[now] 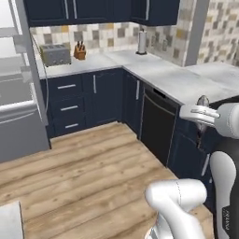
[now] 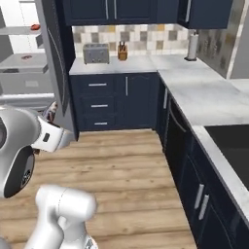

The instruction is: Transport the fish and sweet potato to the fridge. Place the fish on the rack containing meat and place the sweet potato on the rack containing the vegetable, ensuring meats and vegetables are on different racks.

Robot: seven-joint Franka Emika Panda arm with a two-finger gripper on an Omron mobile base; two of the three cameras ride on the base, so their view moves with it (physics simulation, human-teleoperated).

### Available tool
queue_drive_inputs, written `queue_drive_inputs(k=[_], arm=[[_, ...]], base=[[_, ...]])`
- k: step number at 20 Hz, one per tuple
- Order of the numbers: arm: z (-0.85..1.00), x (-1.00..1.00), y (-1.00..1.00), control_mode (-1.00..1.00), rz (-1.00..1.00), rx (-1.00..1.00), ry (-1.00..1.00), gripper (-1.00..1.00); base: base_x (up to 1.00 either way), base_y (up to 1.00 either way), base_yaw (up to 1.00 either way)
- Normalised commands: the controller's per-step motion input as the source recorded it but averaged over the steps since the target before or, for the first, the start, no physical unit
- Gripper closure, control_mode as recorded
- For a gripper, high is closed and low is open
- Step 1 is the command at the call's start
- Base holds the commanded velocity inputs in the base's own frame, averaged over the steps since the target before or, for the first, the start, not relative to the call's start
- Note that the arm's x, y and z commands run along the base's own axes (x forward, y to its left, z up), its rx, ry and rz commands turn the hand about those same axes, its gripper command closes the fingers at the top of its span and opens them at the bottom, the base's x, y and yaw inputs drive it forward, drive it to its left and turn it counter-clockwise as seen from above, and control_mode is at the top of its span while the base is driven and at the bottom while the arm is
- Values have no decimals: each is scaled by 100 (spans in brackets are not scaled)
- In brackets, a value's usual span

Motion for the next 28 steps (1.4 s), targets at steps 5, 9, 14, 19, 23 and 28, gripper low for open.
queue_drive_inputs(k=[5,9,14,19,23,28], arm=[[0,0,0,100,0,0,0,100],[0,0,0,100,0,0,0,100],[0,0,0,100,0,0,0,100],[0,0,0,100,0,0,0,100],[0,0,0,100,0,0,0,100],[0,0,0,100,0,0,0,100]], base=[[100,-1,25],[100,-4,30],[100,0,24],[100,66,6],[100,100,0],[100,100,-2]])
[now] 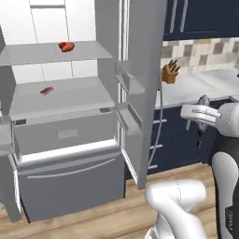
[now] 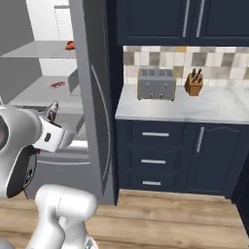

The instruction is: Transport the fish and sweet potato to the fridge. Place the fish on the rack containing meat and place the sweet potato on the rack containing the vegetable, ensuring meats and vegetables are on different racks.

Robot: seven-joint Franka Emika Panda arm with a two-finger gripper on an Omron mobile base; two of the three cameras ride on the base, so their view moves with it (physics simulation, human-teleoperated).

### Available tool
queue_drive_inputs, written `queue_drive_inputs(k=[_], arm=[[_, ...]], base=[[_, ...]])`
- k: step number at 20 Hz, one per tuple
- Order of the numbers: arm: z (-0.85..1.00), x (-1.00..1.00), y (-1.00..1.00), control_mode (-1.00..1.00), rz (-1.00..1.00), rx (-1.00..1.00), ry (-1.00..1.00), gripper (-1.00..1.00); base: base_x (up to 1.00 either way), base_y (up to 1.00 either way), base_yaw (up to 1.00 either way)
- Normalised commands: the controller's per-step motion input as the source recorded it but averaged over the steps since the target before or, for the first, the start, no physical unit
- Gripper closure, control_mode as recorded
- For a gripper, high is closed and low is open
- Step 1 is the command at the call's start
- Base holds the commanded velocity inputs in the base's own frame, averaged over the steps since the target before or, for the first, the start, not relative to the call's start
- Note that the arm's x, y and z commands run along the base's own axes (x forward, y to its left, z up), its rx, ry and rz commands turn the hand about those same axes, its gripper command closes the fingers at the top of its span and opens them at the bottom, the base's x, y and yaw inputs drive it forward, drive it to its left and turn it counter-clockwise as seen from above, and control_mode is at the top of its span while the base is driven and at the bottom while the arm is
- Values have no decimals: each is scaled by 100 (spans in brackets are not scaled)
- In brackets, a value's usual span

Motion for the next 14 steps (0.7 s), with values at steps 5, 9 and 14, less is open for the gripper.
queue_drive_inputs(k=[5,9,14], arm=[[0,0,0,100,0,0,0,100],[0,0,0,100,0,0,0,100],[0,0,0,100,0,0,0,100]], base=[[46,100,-1],[20,100,-2],[39,26,2]])
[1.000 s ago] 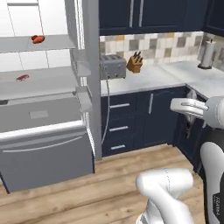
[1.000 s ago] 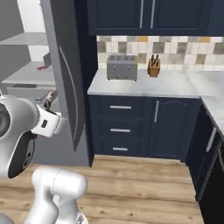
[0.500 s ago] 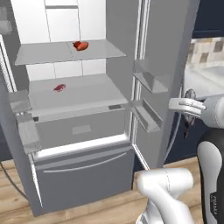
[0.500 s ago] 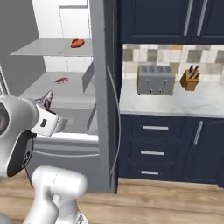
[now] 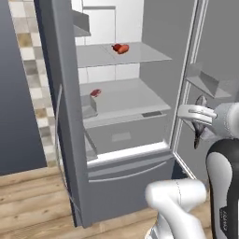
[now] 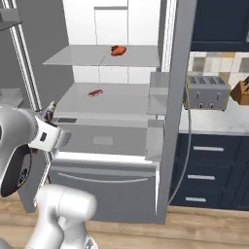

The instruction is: Transport the fish and sweet potato to the fridge. Place the fish on the rack containing meat and place the sweet potato on the rack containing the vegetable, ensuring meats and vegetables are on different racks.

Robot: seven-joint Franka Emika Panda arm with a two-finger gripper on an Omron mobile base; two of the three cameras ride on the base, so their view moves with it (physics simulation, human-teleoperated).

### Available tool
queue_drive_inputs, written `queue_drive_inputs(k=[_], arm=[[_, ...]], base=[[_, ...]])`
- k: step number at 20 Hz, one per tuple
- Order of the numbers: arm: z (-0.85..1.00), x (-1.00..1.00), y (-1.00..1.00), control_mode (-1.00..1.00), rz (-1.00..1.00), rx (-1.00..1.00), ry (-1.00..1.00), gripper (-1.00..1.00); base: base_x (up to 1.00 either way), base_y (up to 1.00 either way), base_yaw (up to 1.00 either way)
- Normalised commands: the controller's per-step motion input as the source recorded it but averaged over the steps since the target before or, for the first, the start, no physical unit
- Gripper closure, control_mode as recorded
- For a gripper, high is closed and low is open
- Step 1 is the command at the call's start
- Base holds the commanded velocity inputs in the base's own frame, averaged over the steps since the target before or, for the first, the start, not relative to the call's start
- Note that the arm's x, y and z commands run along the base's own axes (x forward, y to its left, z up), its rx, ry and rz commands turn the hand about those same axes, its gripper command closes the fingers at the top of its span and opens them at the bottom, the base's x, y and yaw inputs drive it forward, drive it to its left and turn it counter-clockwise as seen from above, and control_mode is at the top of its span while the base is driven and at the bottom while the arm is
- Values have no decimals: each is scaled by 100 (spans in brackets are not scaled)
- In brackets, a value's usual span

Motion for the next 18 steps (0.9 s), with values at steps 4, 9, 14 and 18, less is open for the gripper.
queue_drive_inputs(k=[4,9,14,18], arm=[[0,0,0,100,0,0,0,100],[0,0,0,100,0,0,0,100],[0,0,0,100,0,0,0,100],[0,0,0,100,0,0,0,100]], base=[[77,-29,19],[77,-22,26],[45,-15,25],[35,-16,15]])
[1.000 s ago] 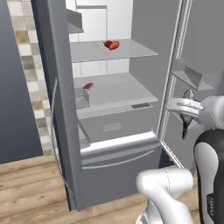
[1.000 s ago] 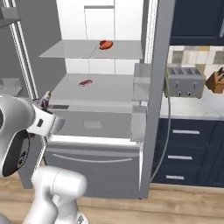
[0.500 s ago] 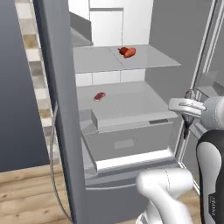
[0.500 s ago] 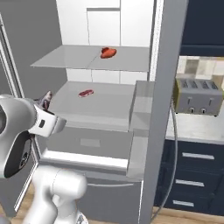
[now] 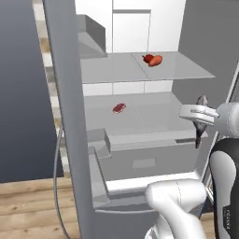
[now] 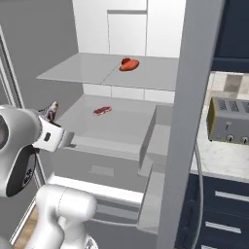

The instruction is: Transport the fish and sweet potato to the fridge. Place the fish on the rack containing meat and place the sweet potato on the rack containing the vegetable, ensuring meats and vegetables are on different racks.

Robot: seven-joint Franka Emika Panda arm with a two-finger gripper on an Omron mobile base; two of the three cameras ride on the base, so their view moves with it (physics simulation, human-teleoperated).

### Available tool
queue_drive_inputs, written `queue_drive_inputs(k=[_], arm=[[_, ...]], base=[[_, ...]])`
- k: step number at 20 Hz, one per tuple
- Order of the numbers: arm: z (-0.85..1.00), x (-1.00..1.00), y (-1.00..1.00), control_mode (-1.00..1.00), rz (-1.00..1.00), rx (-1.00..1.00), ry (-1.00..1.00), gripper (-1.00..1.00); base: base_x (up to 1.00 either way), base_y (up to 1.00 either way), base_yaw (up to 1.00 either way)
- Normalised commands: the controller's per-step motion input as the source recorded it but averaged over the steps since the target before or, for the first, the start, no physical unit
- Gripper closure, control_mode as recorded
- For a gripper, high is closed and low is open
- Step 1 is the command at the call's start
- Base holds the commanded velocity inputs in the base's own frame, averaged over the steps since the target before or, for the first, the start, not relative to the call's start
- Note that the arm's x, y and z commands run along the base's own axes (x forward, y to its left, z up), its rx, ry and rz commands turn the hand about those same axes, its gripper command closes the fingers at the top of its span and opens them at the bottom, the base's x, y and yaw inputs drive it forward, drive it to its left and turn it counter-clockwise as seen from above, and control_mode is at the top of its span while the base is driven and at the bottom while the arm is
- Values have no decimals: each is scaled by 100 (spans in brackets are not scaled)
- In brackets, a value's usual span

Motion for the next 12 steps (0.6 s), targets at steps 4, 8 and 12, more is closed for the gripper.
queue_drive_inputs(k=[4,8,12], arm=[[0,0,0,100,0,0,0,100],[0,0,0,100,0,0,0,100],[0,0,0,100,0,0,0,100]], base=[[80,-6,0],[73,-38,0],[42,-39,0]])
